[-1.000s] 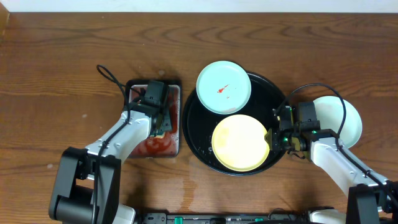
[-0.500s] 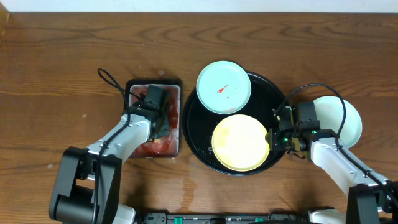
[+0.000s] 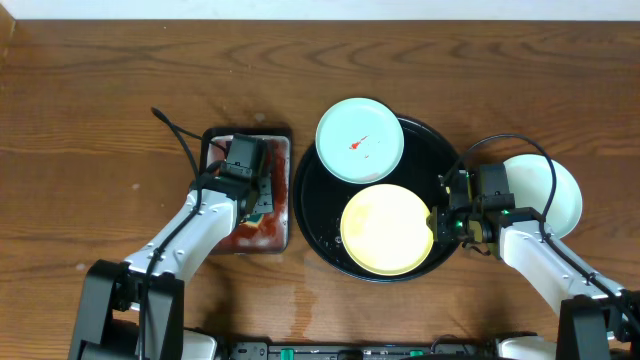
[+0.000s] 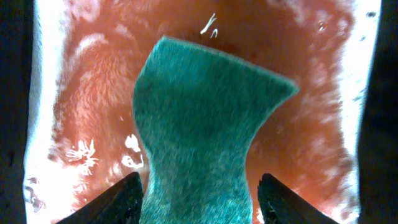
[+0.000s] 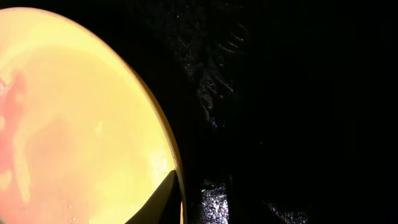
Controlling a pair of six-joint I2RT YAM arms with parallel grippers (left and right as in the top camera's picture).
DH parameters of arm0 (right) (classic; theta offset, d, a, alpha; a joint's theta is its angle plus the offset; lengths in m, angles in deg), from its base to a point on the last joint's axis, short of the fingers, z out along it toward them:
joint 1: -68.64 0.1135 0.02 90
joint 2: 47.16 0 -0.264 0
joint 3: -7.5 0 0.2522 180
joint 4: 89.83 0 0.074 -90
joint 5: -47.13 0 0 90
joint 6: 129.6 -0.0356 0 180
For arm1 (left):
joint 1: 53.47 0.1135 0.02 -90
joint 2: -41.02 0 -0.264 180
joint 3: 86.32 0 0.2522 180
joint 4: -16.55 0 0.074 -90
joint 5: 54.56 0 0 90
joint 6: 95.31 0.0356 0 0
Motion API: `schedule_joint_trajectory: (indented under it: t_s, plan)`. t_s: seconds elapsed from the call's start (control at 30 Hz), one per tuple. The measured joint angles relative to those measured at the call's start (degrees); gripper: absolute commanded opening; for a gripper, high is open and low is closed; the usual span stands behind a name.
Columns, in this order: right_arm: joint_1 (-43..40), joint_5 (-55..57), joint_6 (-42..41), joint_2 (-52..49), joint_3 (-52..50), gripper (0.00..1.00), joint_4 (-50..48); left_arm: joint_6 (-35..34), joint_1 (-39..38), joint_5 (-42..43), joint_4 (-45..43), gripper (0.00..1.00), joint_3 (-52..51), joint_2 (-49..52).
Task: Clean dirty plates on tray and stack at the side
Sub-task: 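Rub the sponge in the soapy water with the left gripper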
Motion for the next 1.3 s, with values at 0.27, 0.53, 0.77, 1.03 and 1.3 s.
schedule_joint_trajectory:
  t_s: [0.27, 0.53, 0.77, 1.03, 1.3]
  plan:
    - [0.0, 0.0, 0.0, 0.0, 0.0, 0.22, -0.2, 0.0, 0.0, -1.9, -5.4, 0.61, 0.0, 0.0]
    - [0.0, 0.0, 0.0, 0.0, 0.0, 0.22, -0.2, 0.2, 0.0, -2.8, -6.3, 0.47, 0.0, 2.0]
    - [0.0, 0.0, 0.0, 0.0, 0.0, 0.22, -0.2, 0.5, 0.0, -3.1, -6.7, 0.08, 0.0, 4.5]
    - [0.0, -0.6, 0.0, 0.0, 0.0, 0.15, -1.1, 0.4, 0.0, -3.0, -6.6, 0.33, 0.0, 3.8]
    - [0.0, -0.9, 0.0, 0.0, 0.0, 0.25, -1.6, -0.5, 0.0, -2.8, 0.3, 0.66, 0.0, -4.5]
